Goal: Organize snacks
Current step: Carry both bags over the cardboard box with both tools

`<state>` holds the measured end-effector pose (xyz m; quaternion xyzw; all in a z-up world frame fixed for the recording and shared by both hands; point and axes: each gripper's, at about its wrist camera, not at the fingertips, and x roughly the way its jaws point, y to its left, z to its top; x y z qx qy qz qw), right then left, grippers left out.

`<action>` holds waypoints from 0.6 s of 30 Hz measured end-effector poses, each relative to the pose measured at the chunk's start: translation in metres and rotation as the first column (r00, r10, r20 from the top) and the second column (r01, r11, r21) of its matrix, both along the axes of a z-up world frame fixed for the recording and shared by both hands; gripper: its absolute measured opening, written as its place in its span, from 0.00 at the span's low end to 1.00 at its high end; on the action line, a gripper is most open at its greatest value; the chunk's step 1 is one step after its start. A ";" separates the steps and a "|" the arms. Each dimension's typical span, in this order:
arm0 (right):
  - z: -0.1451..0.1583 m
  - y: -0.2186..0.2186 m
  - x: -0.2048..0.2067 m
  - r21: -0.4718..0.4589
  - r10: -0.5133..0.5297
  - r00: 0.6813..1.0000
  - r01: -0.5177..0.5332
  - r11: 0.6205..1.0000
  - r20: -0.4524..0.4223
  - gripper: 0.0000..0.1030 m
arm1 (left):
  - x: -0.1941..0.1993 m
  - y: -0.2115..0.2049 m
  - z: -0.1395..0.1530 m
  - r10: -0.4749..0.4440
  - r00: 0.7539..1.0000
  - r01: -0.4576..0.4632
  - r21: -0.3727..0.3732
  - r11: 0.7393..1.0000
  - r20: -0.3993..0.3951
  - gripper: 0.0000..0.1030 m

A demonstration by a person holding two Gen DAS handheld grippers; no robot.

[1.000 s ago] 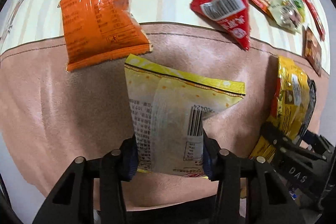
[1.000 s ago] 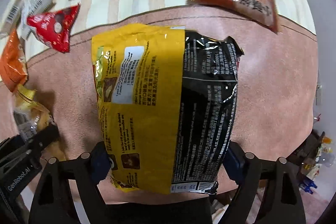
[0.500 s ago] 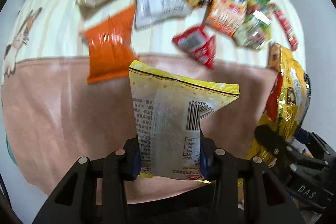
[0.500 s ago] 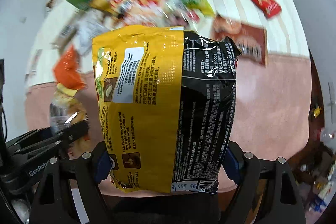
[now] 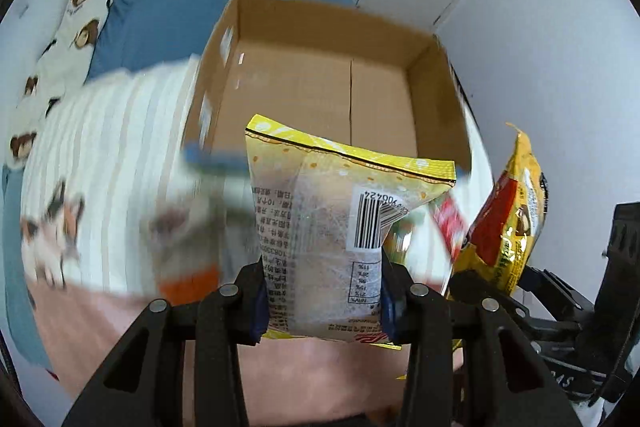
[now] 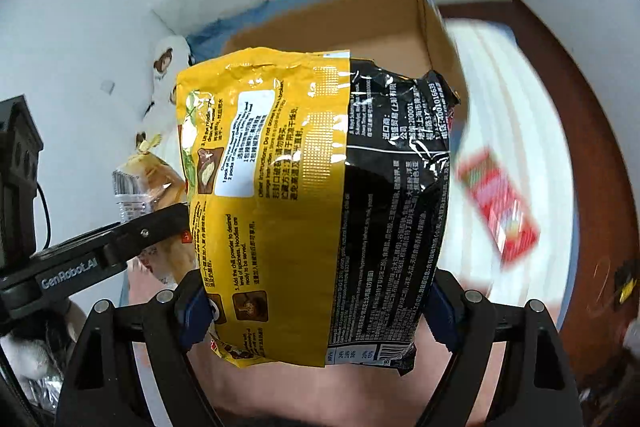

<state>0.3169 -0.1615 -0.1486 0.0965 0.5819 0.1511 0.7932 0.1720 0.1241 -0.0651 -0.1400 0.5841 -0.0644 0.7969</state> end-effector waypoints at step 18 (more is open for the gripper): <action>-0.090 0.028 0.276 -0.192 0.015 0.980 -0.054 0.980 -0.198 0.85 | 0.258 -0.030 -0.127 -0.005 0.962 0.029 0.081 0.996 -0.273 0.38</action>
